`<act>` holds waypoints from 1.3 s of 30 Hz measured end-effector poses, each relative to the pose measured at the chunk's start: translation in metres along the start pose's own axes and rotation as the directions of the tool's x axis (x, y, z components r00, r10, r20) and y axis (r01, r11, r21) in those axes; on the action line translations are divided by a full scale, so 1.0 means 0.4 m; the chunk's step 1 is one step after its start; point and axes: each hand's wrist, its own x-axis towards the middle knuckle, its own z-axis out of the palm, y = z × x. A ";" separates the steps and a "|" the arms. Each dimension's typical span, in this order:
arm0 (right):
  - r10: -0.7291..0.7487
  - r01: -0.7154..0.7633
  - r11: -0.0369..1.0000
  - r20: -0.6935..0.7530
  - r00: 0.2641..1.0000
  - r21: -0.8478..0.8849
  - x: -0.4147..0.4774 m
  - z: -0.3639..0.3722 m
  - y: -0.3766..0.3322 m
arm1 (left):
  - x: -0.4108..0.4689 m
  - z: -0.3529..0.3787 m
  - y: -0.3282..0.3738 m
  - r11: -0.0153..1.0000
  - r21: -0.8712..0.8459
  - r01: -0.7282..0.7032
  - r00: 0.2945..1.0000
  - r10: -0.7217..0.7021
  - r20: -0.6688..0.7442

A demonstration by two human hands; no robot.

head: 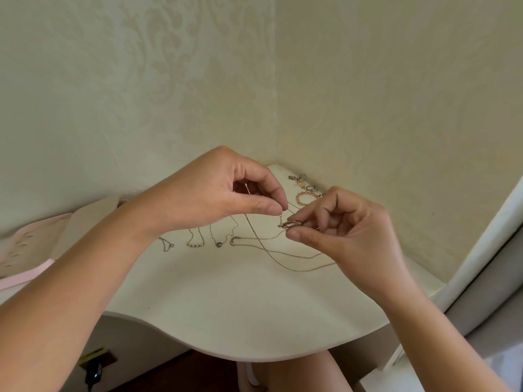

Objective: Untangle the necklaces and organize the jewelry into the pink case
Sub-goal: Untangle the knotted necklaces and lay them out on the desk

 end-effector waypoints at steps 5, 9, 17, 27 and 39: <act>0.010 -0.010 1.000 0.010 1.000 0.013 0.000 0.000 -0.002 | 0.000 -0.001 0.001 1.000 -0.001 -0.007 1.000 0.007 -0.002; 0.014 -0.014 1.000 0.015 1.000 0.005 0.001 0.001 -0.004 | -0.001 -0.002 0.003 1.000 0.003 -0.017 1.000 0.017 -0.004; 0.003 -0.003 1.000 0.018 1.000 -0.004 -0.001 0.001 -0.005 | -0.001 -0.003 0.004 1.000 -0.006 -0.020 1.000 0.020 0.003; -0.004 0.004 0.999 0.002 1.000 0.040 0.001 0.003 -0.009 | 0.000 -0.001 0.012 1.000 0.000 -0.021 1.000 0.021 0.017; -0.015 0.016 0.999 -0.014 1.000 0.047 0.006 0.003 -0.007 | 0.000 0.006 0.013 0.999 0.027 0.033 0.999 -0.033 0.009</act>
